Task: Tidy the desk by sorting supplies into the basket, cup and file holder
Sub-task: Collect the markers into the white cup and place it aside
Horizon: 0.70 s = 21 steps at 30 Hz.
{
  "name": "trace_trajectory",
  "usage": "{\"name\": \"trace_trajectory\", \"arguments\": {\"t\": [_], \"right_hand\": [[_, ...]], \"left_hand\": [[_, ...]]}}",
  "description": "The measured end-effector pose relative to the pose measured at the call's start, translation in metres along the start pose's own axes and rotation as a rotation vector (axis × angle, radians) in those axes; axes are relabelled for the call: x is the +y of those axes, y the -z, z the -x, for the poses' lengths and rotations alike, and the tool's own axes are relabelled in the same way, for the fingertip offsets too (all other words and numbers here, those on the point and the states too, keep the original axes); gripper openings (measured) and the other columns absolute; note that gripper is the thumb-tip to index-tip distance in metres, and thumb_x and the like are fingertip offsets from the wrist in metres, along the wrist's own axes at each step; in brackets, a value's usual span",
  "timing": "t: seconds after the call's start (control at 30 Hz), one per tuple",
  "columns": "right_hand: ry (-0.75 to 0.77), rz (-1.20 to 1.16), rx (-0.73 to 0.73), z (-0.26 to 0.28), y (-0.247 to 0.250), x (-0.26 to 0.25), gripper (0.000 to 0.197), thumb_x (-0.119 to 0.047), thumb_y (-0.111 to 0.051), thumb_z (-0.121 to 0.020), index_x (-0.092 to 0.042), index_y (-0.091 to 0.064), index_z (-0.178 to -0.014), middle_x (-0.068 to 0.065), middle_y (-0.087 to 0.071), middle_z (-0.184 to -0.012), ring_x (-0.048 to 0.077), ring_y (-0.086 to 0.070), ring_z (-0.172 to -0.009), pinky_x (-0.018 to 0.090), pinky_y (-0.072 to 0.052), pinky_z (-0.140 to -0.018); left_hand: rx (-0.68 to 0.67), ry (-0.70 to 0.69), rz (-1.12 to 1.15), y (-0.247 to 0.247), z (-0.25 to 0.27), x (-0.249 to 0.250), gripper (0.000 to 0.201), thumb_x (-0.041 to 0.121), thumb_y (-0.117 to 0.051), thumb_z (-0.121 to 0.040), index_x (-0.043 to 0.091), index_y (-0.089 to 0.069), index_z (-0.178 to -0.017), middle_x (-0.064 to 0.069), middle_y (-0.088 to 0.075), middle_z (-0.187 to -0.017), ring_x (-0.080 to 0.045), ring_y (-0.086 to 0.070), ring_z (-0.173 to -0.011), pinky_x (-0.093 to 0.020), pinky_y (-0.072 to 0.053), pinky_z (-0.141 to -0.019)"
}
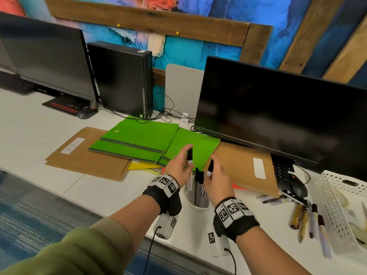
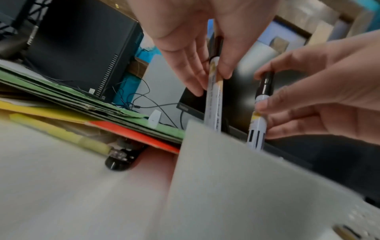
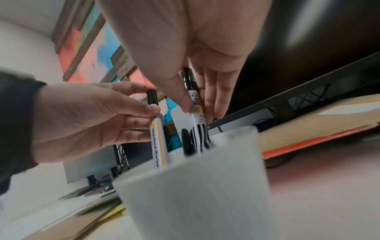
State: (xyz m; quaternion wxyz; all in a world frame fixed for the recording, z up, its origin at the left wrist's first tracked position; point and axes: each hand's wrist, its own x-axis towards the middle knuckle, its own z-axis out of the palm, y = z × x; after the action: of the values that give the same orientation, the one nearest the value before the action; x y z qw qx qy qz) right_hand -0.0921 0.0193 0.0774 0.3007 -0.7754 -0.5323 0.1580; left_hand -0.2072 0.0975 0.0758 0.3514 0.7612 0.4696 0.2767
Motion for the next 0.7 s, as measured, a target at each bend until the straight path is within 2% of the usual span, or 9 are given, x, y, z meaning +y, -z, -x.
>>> {"name": "trace_trajectory", "arguments": {"t": [0.1,0.2,0.3,0.4,0.47,0.53,0.6,0.7], "right_hand": [[-0.001,0.112,-0.023,0.003,-0.007,0.017,0.059,-0.008,-0.048,-0.091,-0.021,-0.024,-0.144,0.015,-0.057,-0.119,0.034,-0.059,-0.101,0.034,-0.045,-0.077],[0.002,0.221,-0.032,0.006,-0.015,0.029,0.059,-0.007,-0.049,-0.088,-0.019,-0.029,-0.142,0.013,-0.061,-0.114,0.031,-0.052,-0.106,0.036,-0.043,-0.087],[0.007,0.292,-0.056,0.008,-0.019,0.033,0.06,-0.008,-0.047,-0.088,-0.021,-0.028,-0.143,0.01,-0.058,-0.119,0.029,-0.048,-0.109,0.034,-0.039,-0.093],[0.023,0.289,0.03,0.006,-0.016,0.022,0.059,-0.012,-0.052,-0.087,-0.018,-0.032,-0.143,0.009,-0.05,-0.124,0.029,-0.046,-0.109,0.034,-0.037,-0.097],[0.07,0.209,0.083,0.004,-0.014,0.005,0.054,-0.014,-0.053,-0.088,-0.015,-0.036,-0.14,0.009,-0.047,-0.128,0.027,-0.044,-0.113,0.034,-0.036,-0.1],[0.134,0.132,0.069,0.003,-0.015,-0.017,0.047,-0.013,-0.05,-0.09,-0.015,-0.04,-0.136,0.006,-0.043,-0.13,0.023,-0.042,-0.118,0.031,-0.037,-0.101],[0.17,0.056,-0.002,0.004,-0.023,-0.037,0.04,-0.011,-0.048,-0.091,-0.015,-0.044,-0.13,0.004,-0.043,-0.129,0.02,-0.045,-0.117,0.027,-0.037,-0.099],[0.204,0.014,-0.172,0.007,-0.047,-0.058,0.033,-0.007,-0.046,-0.09,-0.01,-0.047,-0.123,0.007,-0.044,-0.126,0.021,-0.043,-0.118,0.026,-0.033,-0.101]], "left_hand": [[-0.046,-0.047,-0.131,-0.015,0.007,-0.009,0.058,0.015,-0.055,-0.092,0.031,-0.029,-0.142,-0.007,-0.061,-0.112,-0.023,-0.061,-0.101,-0.027,-0.045,-0.081],[-0.07,-0.078,-0.234,-0.027,0.012,-0.019,0.056,0.015,-0.052,-0.093,0.028,-0.029,-0.142,-0.011,-0.059,-0.111,-0.025,-0.054,-0.104,-0.029,-0.041,-0.086],[-0.054,-0.128,-0.34,-0.036,0.015,-0.03,0.05,0.015,-0.053,-0.091,0.022,-0.036,-0.138,-0.007,-0.056,-0.121,-0.025,-0.046,-0.111,-0.028,-0.035,-0.093],[-0.009,-0.142,-0.379,-0.035,0.014,-0.042,0.047,0.025,-0.055,-0.09,0.019,-0.043,-0.135,-0.003,-0.051,-0.13,-0.024,-0.043,-0.118,-0.028,-0.03,-0.101],[0.056,-0.135,-0.356,-0.028,0.013,-0.047,0.044,0.037,-0.049,-0.089,0.014,-0.052,-0.127,-0.007,-0.055,-0.125,-0.026,-0.047,-0.114,-0.032,-0.034,-0.099],[0.139,-0.096,-0.286,-0.017,0.012,-0.054,0.046,0.038,-0.041,-0.086,0.007,-0.06,-0.114,-0.012,-0.059,-0.114,-0.03,-0.052,-0.105,-0.036,-0.038,-0.093],[0.185,-0.02,-0.251,-0.004,0.01,-0.067,0.042,0.029,-0.04,-0.083,0.001,-0.061,-0.106,-0.017,-0.06,-0.108,-0.034,-0.053,-0.101,-0.038,-0.039,-0.09],[0.137,0.147,-0.306,0.017,0.007,-0.095,0.029,0.014,-0.046,-0.088,0.003,-0.059,-0.11,-0.016,-0.058,-0.117,-0.034,-0.05,-0.111,-0.038,-0.038,-0.095]]}}
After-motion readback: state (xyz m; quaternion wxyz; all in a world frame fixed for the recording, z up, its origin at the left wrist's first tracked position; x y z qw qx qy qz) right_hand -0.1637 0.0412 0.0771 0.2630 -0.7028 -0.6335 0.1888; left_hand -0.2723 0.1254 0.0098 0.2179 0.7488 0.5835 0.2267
